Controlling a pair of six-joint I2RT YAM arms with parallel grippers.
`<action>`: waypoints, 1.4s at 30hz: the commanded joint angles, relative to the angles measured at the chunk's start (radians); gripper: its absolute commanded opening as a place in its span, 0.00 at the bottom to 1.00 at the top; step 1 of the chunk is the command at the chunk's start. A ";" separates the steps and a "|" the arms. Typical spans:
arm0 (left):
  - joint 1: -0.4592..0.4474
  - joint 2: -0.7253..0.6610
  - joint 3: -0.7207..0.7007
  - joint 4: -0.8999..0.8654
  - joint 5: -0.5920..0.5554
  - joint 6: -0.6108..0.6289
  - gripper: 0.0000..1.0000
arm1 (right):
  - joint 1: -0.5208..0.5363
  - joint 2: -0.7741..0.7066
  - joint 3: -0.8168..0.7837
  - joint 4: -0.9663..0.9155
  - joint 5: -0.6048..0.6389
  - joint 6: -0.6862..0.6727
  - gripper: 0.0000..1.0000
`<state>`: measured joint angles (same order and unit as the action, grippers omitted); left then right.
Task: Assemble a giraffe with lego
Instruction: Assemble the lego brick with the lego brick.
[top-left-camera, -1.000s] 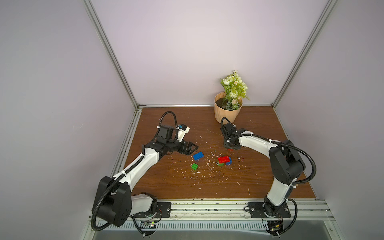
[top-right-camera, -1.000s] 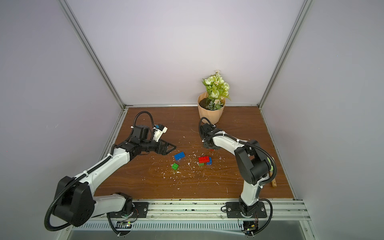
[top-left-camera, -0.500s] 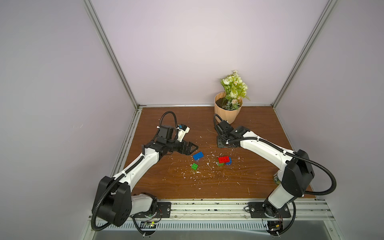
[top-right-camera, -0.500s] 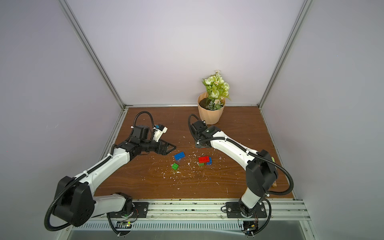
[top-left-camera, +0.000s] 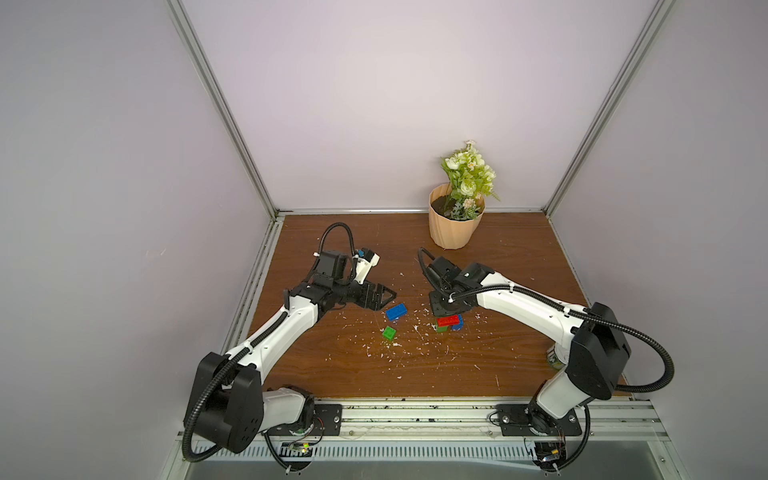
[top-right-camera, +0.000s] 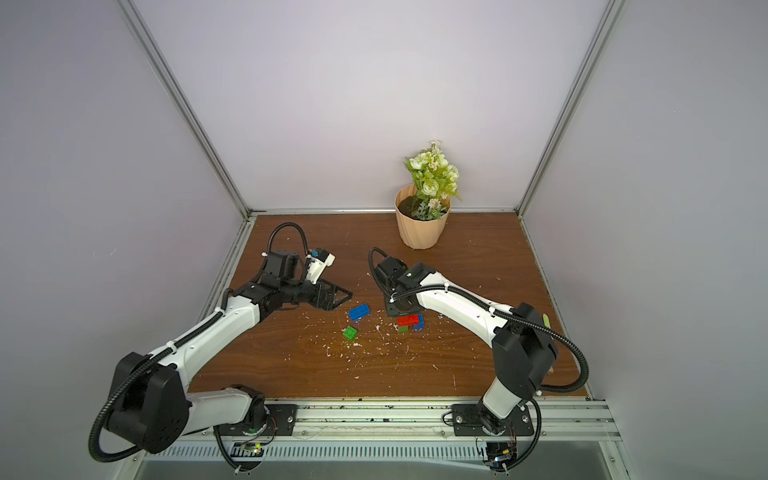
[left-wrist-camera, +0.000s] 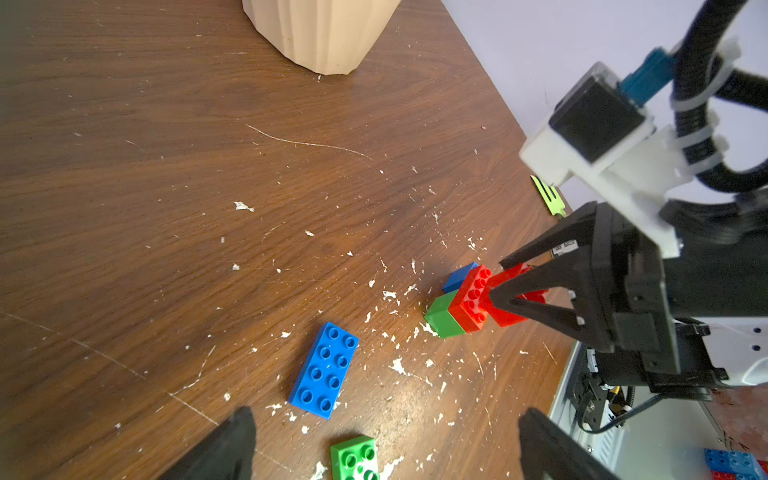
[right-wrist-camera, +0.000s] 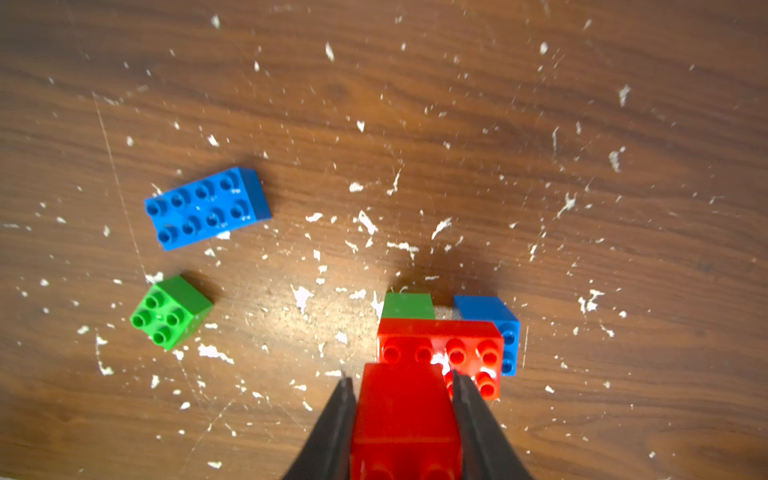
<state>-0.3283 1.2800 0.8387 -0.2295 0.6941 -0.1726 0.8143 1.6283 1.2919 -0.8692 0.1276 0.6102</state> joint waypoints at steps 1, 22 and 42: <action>-0.015 -0.015 0.027 -0.008 0.001 0.007 0.99 | 0.011 -0.054 -0.010 -0.019 -0.011 0.023 0.17; -0.015 -0.017 0.028 -0.008 0.002 0.007 0.99 | 0.013 0.002 -0.014 0.003 0.040 0.028 0.14; -0.015 -0.016 0.026 -0.005 0.002 0.005 0.99 | 0.013 0.025 -0.047 0.038 0.042 0.023 0.13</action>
<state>-0.3302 1.2800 0.8387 -0.2295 0.6941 -0.1722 0.8234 1.6463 1.2560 -0.8257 0.1532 0.6277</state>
